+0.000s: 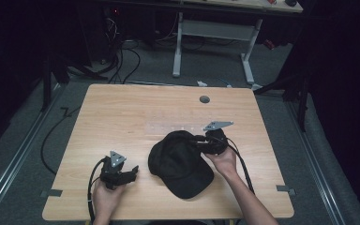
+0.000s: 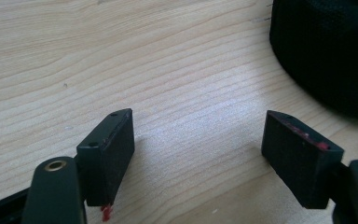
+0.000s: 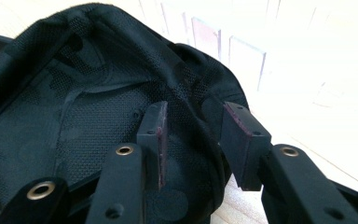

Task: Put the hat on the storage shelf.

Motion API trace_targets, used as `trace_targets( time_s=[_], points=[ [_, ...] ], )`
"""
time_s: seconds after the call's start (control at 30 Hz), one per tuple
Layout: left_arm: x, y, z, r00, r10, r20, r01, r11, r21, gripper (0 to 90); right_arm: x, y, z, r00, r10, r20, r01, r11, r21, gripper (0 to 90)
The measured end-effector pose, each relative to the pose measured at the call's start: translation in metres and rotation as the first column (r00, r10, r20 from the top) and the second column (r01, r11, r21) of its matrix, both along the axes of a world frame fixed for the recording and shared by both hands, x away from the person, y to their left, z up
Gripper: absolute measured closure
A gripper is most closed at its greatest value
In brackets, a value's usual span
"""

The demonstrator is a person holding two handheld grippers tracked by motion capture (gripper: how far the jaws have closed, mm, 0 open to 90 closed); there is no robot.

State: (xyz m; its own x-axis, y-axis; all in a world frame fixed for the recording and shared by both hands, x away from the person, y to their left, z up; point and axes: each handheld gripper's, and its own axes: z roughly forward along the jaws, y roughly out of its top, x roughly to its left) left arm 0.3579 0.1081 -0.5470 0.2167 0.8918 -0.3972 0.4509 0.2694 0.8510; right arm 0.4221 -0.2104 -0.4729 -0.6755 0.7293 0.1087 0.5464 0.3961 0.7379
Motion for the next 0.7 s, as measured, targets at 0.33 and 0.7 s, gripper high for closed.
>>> trace_targets(
  time_s=[0.33, 0.7],
  points=[
    [0.000, 0.000, 0.000, 1.0000, 0.000, 0.000, 0.000, 1.0000, 0.000, 25.8, 0.009, 0.008, -0.002, 0.9996, 0.022, -0.016, -0.023, 0.9994, -0.027, 68.2],
    [0.000, 0.000, 0.000, 1.0000, 0.000, 0.000, 0.000, 1.0000, 0.000, 25.8, 0.011, 0.007, -0.004, 0.9989, 0.047, 0.001, -0.046, 0.9975, -0.053, 76.3]
  ],
)
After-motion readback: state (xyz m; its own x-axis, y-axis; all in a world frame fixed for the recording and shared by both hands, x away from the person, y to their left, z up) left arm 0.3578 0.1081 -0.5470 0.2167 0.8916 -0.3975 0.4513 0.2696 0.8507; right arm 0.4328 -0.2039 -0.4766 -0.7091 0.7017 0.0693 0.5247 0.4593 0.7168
